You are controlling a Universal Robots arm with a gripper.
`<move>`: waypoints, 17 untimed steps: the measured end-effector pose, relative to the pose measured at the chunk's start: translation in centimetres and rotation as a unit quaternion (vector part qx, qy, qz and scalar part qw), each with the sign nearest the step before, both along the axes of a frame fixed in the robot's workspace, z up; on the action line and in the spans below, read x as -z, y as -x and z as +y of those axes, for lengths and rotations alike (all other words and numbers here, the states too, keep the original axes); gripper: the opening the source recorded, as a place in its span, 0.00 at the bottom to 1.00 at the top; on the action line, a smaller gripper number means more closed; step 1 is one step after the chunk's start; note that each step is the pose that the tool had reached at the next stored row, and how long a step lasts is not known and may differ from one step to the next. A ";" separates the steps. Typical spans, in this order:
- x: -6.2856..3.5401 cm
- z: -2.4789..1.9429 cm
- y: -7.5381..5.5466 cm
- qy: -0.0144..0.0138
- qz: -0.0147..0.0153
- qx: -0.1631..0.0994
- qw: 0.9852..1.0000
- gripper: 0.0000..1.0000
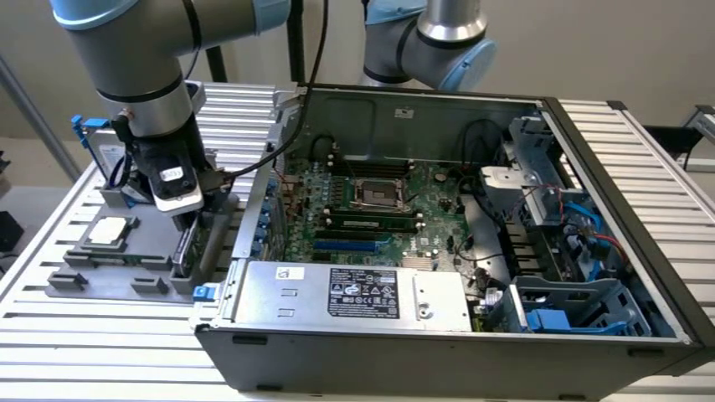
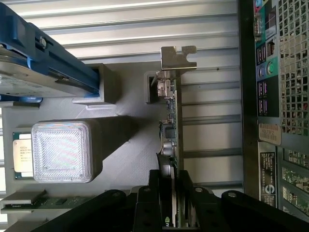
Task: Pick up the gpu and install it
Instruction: 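Pick up the gpu and move the gpu toward the slot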
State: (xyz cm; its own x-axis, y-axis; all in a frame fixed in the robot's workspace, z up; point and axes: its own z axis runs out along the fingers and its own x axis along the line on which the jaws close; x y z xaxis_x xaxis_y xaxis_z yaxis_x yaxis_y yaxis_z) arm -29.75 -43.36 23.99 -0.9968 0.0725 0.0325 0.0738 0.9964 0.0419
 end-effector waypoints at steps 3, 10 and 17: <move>0.00 0.00 0.0 0.000 0.000 0.000 1.000 0.27; 0.01 0.00 0.1 0.000 0.000 -0.003 1.000 0.27; 0.01 0.00 0.3 0.000 0.000 -0.033 0.999 0.26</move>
State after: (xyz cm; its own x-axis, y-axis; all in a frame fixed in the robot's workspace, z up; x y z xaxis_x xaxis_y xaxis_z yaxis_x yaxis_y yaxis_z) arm -30.00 -43.36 23.99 -0.9995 0.0065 0.0325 0.0079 0.9991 0.0419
